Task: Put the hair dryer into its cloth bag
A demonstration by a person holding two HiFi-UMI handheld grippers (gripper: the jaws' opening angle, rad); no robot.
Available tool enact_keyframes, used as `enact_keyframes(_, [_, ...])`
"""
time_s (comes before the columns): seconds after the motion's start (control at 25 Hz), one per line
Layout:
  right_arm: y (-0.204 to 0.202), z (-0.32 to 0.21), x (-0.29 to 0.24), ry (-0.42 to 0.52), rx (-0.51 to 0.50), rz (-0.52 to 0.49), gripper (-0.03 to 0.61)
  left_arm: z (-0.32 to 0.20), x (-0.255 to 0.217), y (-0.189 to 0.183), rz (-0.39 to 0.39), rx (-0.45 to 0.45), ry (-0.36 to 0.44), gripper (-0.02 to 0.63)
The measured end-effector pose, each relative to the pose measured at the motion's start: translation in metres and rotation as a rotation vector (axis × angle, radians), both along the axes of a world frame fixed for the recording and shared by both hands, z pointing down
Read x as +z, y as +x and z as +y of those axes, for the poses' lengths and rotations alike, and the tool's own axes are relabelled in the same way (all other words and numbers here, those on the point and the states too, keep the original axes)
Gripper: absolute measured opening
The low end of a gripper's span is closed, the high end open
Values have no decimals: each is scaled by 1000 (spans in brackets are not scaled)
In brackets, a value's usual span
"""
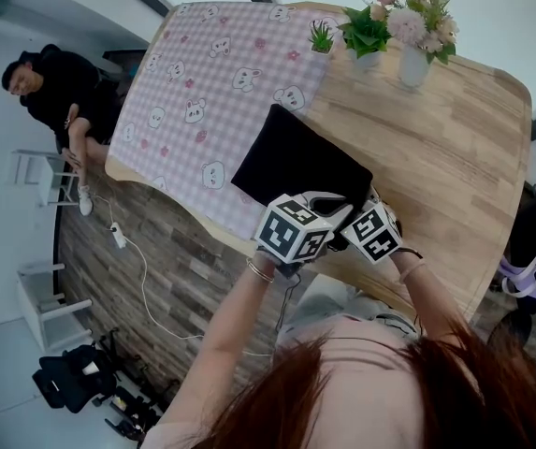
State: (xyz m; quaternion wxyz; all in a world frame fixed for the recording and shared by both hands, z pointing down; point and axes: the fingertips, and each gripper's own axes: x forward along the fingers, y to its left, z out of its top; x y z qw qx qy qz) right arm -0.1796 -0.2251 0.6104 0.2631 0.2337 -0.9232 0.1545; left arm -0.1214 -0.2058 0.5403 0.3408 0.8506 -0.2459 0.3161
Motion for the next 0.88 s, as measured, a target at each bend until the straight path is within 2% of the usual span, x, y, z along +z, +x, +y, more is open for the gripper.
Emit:
enact_keyframes(0.32, [-4,-8,0,21,-3,-25,221,-3,6,-1,3,-8,-23,32])
enact_keyframes(0.56, [-5,-4,5,39,-27,7,222,-1,8,0,4,-5,-37,32])
enact_keyframes(0.88, [4,-3,0,42,-5,-6,269,-1,10,1,-5,-15,-43,34])
